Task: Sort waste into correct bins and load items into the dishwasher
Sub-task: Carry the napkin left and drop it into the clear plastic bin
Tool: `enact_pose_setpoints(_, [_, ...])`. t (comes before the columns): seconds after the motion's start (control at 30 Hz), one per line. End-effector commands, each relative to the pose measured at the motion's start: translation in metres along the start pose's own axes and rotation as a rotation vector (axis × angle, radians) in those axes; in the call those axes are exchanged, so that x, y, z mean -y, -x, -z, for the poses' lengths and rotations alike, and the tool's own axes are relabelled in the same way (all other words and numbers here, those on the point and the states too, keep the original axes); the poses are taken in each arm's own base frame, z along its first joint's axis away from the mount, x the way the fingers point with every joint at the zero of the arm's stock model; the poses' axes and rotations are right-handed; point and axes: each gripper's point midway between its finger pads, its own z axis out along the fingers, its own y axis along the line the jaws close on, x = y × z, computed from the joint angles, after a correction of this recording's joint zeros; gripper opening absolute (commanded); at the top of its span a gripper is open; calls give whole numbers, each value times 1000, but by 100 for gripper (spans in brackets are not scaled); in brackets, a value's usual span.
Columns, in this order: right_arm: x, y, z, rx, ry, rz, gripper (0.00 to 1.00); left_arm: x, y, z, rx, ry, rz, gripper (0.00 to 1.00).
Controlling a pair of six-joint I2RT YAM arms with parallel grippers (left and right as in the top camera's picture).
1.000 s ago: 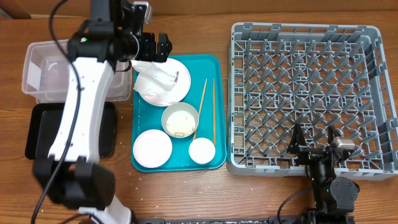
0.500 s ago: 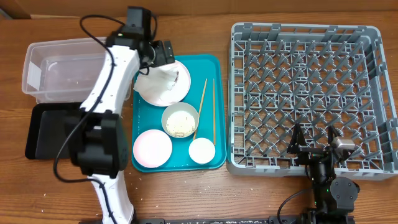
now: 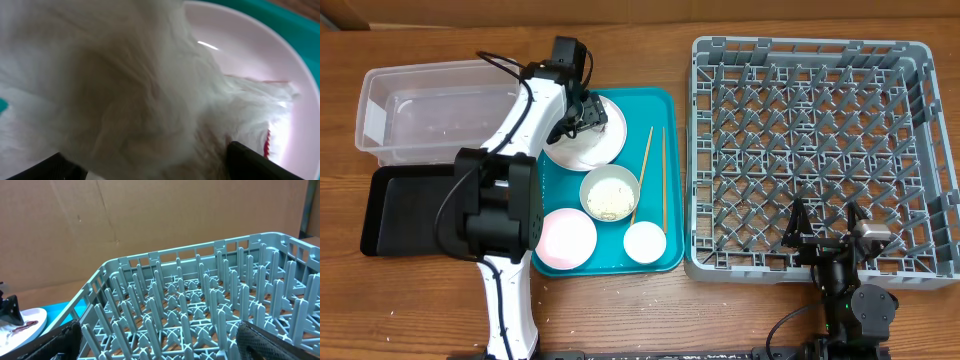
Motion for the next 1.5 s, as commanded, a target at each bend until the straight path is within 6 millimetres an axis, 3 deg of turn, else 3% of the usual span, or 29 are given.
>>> enact_pose_setpoints(0.0, [3, -2, 0, 5, -13, 3, 100, -2, -1, -14, -18, 18, 30, 83])
enact_pose_setpoints(0.07, [3, -2, 0, 5, -13, 3, 100, -2, -4, -19, -29, 19, 29, 73])
enact_pose_setpoints(0.13, [3, -2, 0, 5, -13, 4, 100, 0, -6, -20, -40, 9, 28, 55])
enact_pose_setpoints(0.2, [3, -2, 0, 5, -13, 3, 100, 2, -6, -19, -42, 2, 28, 26])
enact_pose_setpoints(0.27, [3, -2, 0, 5, -13, 4, 100, 8, -5, -15, -50, -31, 18, 5])
enact_pose_setpoints(0.33, [3, -2, 0, 5, -13, 4, 100, 16, -2, -7, -63, -73, 3, 4])
enact_pose_setpoints(0.47, [3, -2, 0, 5, -13, 4, 100, 31, 14, 27, -53, -133, -13, 4])
enact_pose_setpoints(0.53, [3, -2, 0, 5, -13, 4, 100, 36, 28, 56, -26, -154, -28, 4])
enact_pose_setpoints(0.6, [3, -2, 0, 5, -13, 3, 100, 34, 47, 98, 18, -171, -30, 4])
enact_pose_setpoints(0.73, [3, -2, 0, 5, -13, 3, 100, 8, 76, 152, 89, -188, 28, 4])
enact_pose_setpoints(0.83, [3, -2, 0, 5, -13, 3, 100, -27, 99, 169, 135, -180, 102, 4])
enact_pose_setpoints(0.9, [3, -2, 0, 5, -13, 3, 100, -66, 113, 165, 138, -153, 209, 4])
enact_pose_setpoints(1.0, [3, -2, 0, 4, -12, 2, 100, -104, 124, 150, 135, -109, 313, 4])
enact_pose_setpoints(1.17, [3, -2, 0, 4, -10, 0, 100, -141, 133, 113, 128, -79, 383, 7])
enact_pose_setpoints(1.27, [3, -2, 0, 4, -10, 0, 100, -148, 127, 96, 99, -64, 394, 27])
enact_pose_setpoints(1.37, [3, -2, 0, 4, -10, 0, 100, -148, 124, 92, 86, -61, 383, 63])
enact_pose_setpoints(1.4, [3, -2, 0, 4, -10, 0, 100, -148, 125, 93, 91, -64, 374, 70])
enact_pose_setpoints(1.47, [3, -2, 0, 4, -10, 0, 100, -140, 130, 101, 103, -106, 330, 76])
